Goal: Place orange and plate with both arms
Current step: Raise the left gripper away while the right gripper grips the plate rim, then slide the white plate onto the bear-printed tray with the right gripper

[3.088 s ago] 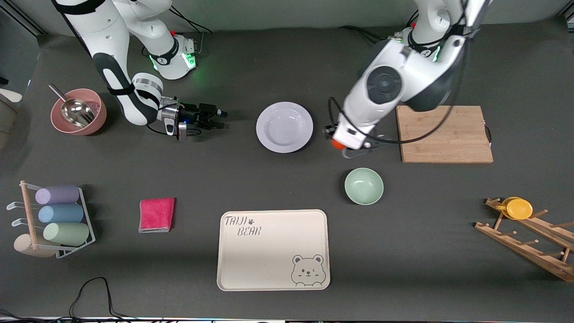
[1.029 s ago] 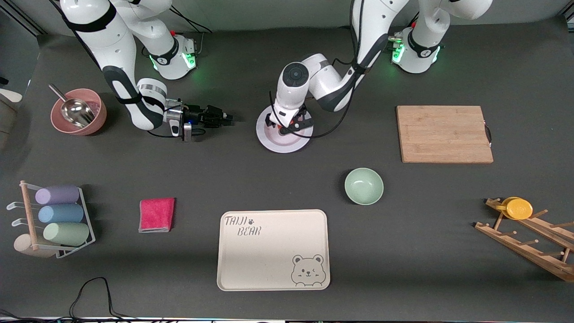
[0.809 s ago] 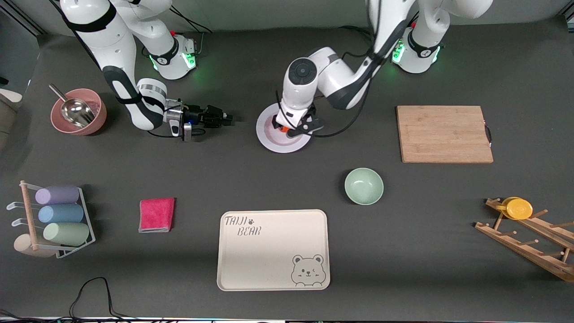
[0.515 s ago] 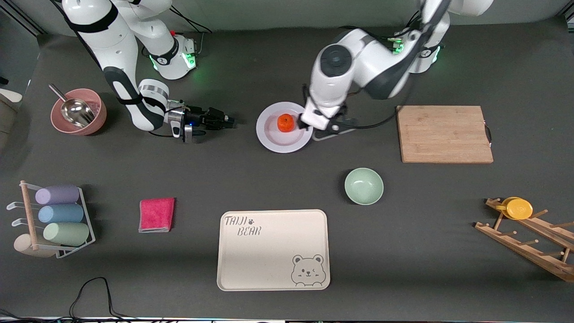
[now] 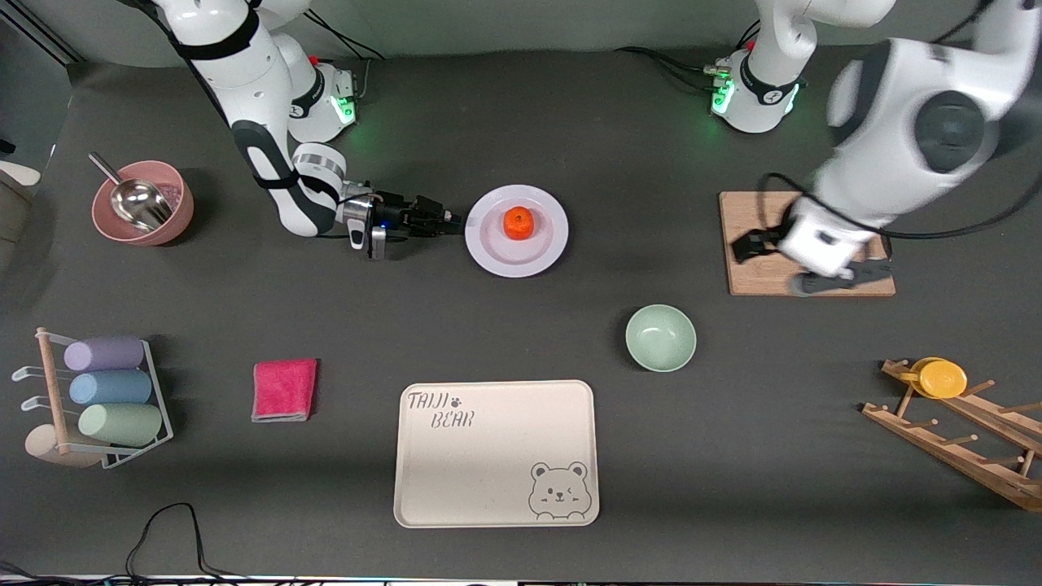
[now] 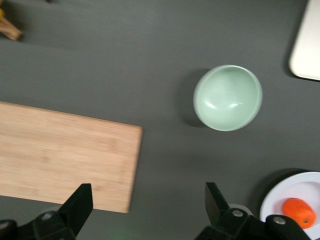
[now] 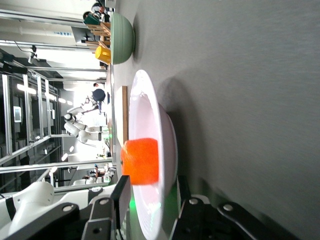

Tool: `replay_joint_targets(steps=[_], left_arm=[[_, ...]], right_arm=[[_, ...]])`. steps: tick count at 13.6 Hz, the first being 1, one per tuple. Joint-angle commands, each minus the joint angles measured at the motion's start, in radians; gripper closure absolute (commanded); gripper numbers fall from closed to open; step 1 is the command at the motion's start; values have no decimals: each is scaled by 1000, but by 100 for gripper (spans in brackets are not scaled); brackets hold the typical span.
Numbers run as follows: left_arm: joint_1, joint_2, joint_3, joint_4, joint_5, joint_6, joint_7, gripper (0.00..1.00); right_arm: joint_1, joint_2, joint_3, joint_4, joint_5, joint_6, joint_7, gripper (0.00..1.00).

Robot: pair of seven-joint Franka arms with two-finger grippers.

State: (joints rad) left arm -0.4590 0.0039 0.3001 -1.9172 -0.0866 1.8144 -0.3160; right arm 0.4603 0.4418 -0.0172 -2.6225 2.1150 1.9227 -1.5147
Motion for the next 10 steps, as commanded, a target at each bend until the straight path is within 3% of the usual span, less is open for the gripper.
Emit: replay_joint_targets(steps=[1,3,4,5,6,7,10], left_arm=[[50,-42,74,-19,34,-36,138,0],[277,-59,-98,-10,57,-56,191,0],[384,-62,-205,-8,59,-58,201,0],[449,-64,-269,1,67,-76,199,0],[471,-62,-291,27,77,-104,195,0],[479,-61,-298,50,80,-130,190,0],[591,-59,-422,127,90,-225,181,0]], right_arm=[[23,37,37,39,83,4,-30,55],[29,43,39,48,85,6,-32,58],[29,44,40,48,85,6,-51,74],[28,51,40,48,86,6,-73,94],[28,51,40,48,86,6,-74,100],[26,51,40,50,86,4,-74,100],[17,37,40,56,86,2,-61,100]])
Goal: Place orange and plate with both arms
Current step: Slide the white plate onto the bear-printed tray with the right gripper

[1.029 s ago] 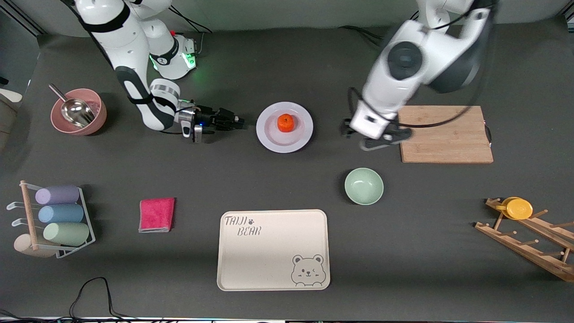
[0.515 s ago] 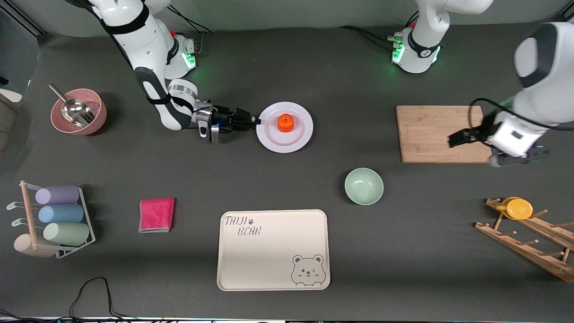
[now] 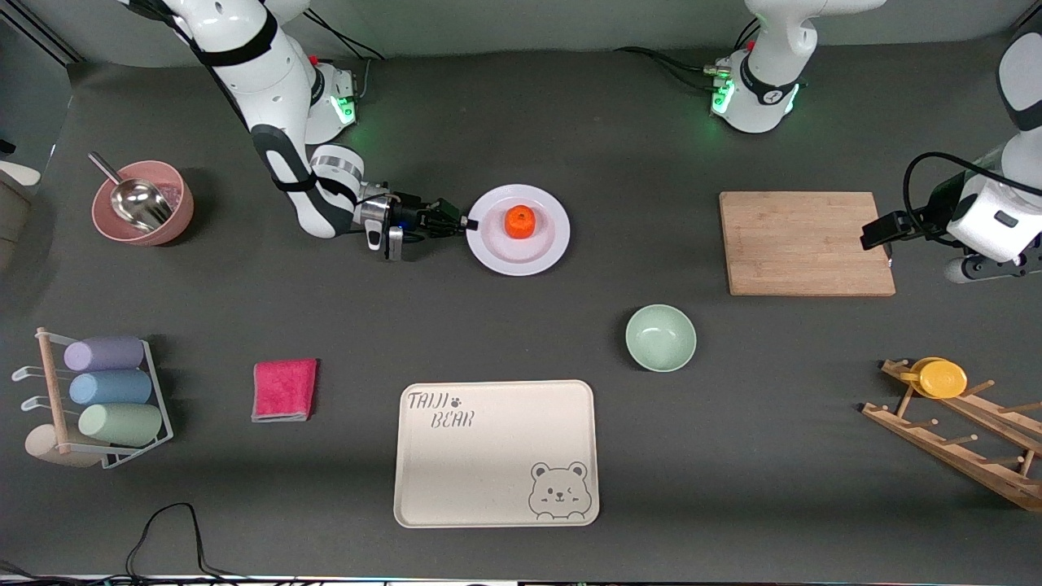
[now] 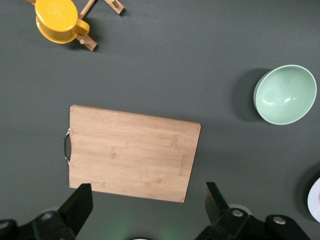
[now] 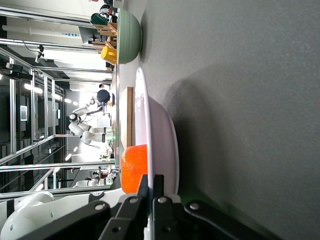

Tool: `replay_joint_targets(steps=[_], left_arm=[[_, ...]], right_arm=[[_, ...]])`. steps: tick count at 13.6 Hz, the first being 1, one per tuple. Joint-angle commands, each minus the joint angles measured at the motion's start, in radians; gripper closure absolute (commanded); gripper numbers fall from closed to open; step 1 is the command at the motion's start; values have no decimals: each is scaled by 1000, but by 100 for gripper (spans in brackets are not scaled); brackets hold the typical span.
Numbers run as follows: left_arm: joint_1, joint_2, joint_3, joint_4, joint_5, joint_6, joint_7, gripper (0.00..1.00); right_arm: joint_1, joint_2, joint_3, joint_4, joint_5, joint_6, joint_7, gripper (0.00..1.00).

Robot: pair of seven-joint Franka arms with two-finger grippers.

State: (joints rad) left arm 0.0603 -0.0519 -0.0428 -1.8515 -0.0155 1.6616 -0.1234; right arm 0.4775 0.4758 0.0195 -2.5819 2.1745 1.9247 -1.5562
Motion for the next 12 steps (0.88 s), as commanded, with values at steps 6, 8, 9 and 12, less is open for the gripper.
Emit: replay_joint_targets(steps=[6,8,9,12], left_arm=[[46,0,-75,127,48,-141,-39,0],[44,7,-77,133,48,-152,-27,0],[42,10,-77,138,48,-152,-27,0],[38,29,-78,172,49,-154,-35,0]], right_arm=[[-74,-221,2,14,-103,7,308,100],[-124,-313,2,29,-229,52,469,100],[-151,-318,2,67,-289,57,523,100],[-192,-206,-3,234,-349,63,556,100]])
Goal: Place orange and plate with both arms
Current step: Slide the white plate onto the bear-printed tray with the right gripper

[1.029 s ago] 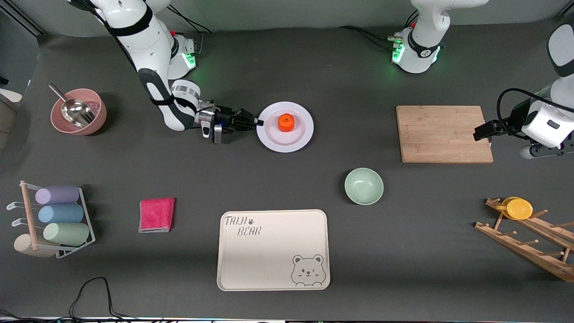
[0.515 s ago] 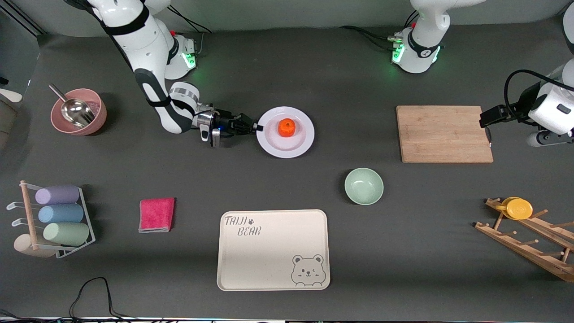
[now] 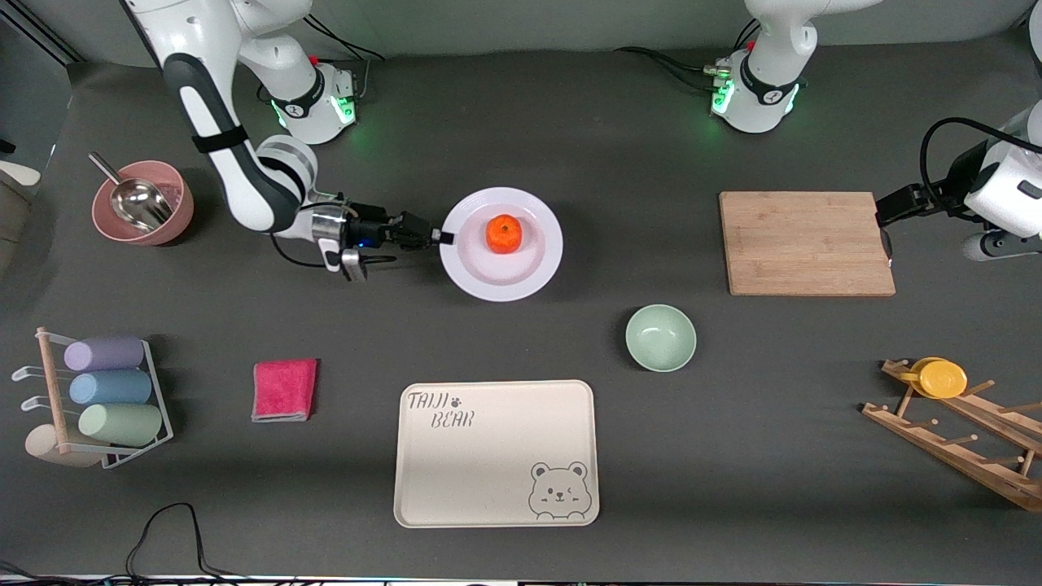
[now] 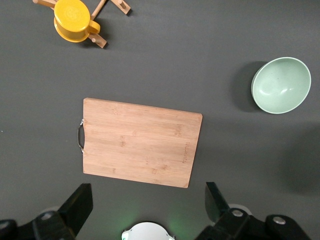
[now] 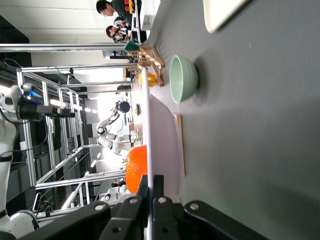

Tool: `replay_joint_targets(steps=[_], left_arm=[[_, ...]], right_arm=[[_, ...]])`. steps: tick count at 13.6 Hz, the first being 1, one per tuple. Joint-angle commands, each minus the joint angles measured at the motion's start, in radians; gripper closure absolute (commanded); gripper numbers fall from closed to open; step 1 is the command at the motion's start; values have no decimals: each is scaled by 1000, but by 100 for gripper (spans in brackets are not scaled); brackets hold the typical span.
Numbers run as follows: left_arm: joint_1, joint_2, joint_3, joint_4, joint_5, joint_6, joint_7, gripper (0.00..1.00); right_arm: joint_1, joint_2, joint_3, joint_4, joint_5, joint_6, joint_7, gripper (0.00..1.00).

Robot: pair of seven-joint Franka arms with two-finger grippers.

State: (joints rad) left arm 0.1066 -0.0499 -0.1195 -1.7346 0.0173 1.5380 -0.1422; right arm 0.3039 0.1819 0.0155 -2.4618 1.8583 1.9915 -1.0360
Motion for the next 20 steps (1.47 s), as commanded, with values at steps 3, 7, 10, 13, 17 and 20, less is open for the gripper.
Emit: replay_joint_targets(steps=[3,7,10,13,17,20], left_arm=[[4,59,1,61,16,-27,-13,0],[8,74,6,63,16,-12,-14,0],[8,74,24,63,16,-19,-14,0],[8,85,27,61,15,-19,-17,0],[8,91,27,60,7,-12,-17,0],[7,91,27,61,3,-10,-19,0]], right_arm=[[-19,273,-20,358,-38,-3,36,100],[-12,509,-71,694,-39,-3,94,100],[-8,677,-107,962,-50,-3,181,100],[-8,798,-124,1139,-50,-2,221,100],[-8,834,-124,1146,-83,49,247,100],[-2,850,-123,1144,-120,110,261,100]])
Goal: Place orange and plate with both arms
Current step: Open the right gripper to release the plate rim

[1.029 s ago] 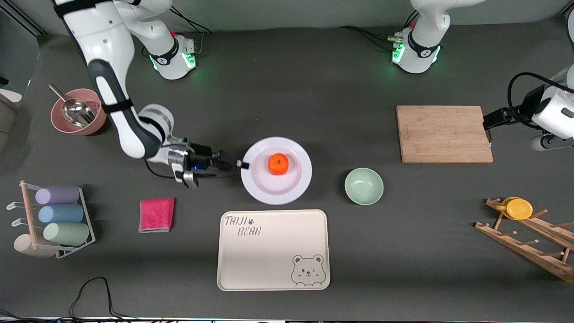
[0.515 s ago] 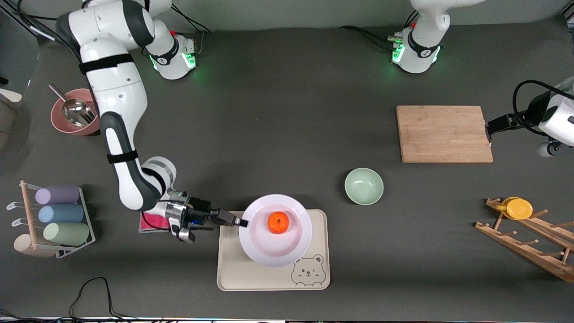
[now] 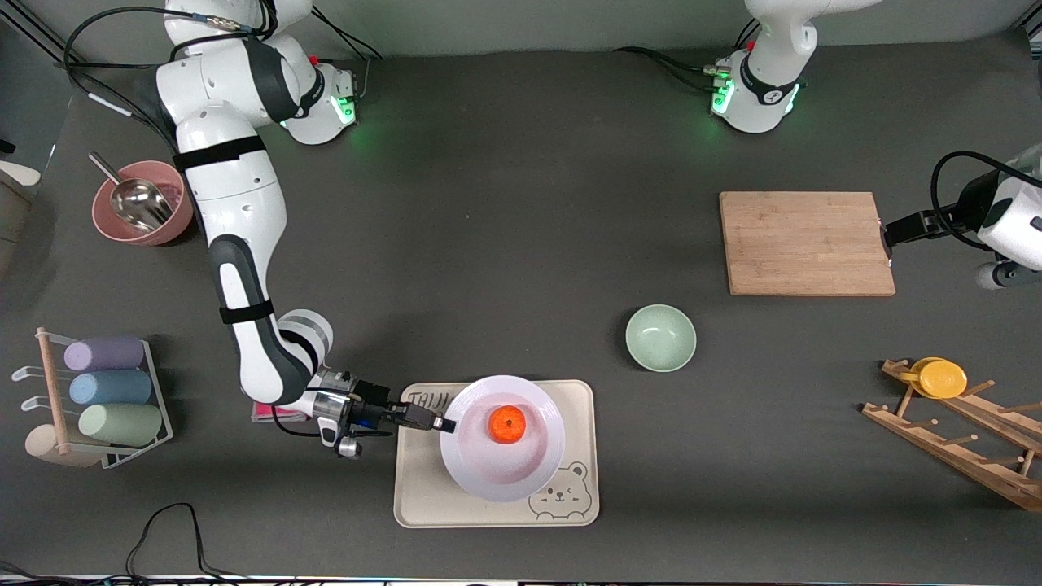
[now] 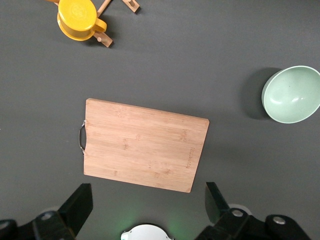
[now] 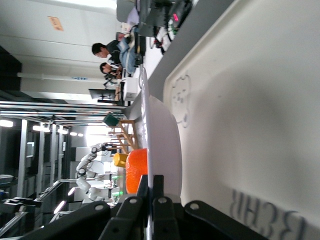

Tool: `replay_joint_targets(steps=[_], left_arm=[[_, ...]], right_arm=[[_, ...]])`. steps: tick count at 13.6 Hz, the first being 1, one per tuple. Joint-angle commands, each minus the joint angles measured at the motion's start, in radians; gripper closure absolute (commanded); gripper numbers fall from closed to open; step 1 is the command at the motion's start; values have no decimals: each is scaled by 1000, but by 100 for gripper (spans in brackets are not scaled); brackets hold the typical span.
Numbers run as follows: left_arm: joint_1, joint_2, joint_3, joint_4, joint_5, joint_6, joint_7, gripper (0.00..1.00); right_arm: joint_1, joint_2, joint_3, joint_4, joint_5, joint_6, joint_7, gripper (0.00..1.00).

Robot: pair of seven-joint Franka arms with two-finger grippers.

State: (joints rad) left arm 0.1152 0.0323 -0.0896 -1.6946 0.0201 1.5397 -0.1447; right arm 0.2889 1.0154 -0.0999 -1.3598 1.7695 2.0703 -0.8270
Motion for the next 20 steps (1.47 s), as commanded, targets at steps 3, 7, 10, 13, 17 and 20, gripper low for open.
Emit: replay_joint_targets(steps=[3,7,10,13,17,20], left_arm=[[-2,9,-4,23,-6,5,-18,0],[0,11,-4,23,-23,7,-18,0],[-2,11,-4,21,-23,4,-18,0],[-3,11,-4,21,-26,5,-18,0],[-2,11,-4,21,-28,5,-18,0],[-3,11,-4,23,-29,8,-18,0]], right_arm=[[19,38,-8,45,-32,47,32,100],[19,38,-8,42,-62,48,37,100],[16,35,-11,42,-97,48,49,30],[7,25,-11,39,-146,47,57,23],[-16,-38,-52,24,-328,34,191,22],[-51,-110,-54,1,-485,-47,310,10]])
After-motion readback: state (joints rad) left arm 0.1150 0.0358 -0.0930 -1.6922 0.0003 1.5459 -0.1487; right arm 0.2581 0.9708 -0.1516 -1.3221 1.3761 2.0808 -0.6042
